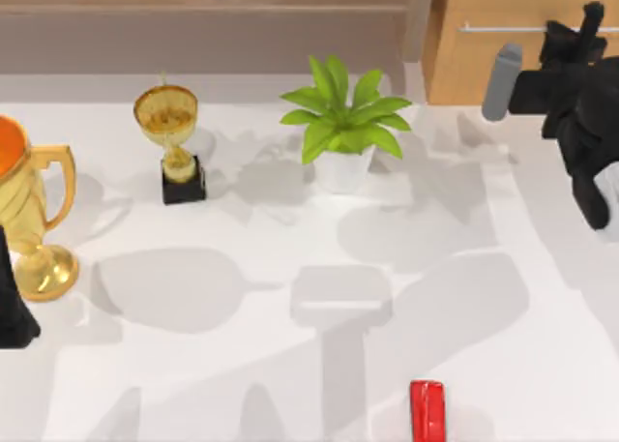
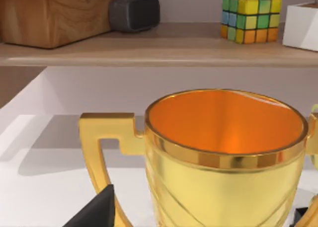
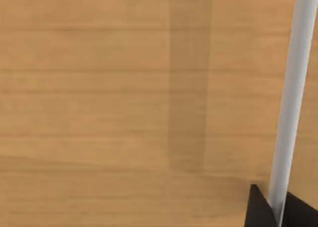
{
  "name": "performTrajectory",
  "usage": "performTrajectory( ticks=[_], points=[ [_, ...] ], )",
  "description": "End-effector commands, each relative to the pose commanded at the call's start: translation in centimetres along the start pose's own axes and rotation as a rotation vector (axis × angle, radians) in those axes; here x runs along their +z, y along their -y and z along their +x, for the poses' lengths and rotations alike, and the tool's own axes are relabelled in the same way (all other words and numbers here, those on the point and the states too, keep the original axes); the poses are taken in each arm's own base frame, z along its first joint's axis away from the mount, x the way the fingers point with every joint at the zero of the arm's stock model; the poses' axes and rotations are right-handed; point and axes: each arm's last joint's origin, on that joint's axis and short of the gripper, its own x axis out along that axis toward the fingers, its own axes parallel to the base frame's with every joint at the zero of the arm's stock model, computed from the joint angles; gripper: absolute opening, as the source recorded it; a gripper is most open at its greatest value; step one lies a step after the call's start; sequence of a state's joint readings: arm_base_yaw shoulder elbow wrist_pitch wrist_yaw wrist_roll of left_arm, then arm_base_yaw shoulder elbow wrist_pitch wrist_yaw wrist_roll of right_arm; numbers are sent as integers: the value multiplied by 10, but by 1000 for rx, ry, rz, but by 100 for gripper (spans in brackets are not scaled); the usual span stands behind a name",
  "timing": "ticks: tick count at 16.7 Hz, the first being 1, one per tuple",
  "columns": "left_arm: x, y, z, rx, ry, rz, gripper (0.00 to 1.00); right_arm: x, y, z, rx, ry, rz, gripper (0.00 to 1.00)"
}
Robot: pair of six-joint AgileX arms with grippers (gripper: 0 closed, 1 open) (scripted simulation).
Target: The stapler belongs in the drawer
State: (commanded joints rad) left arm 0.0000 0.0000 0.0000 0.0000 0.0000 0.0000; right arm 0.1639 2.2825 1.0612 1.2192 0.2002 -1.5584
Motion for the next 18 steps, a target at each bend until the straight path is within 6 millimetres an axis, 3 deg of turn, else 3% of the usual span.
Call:
performTrajectory(
  ticks=[6, 13, 18],
  points=[
    [0, 0, 0, 0, 0, 0, 100, 3, 0, -4, 2, 8, 3, 0],
    [0, 0, 0, 0, 0, 0, 100, 1, -2, -59, 11, 3, 1, 0],
    [0, 0, 0, 0, 0, 0, 100, 1, -2, -63, 9, 2, 2, 0]
  ],
)
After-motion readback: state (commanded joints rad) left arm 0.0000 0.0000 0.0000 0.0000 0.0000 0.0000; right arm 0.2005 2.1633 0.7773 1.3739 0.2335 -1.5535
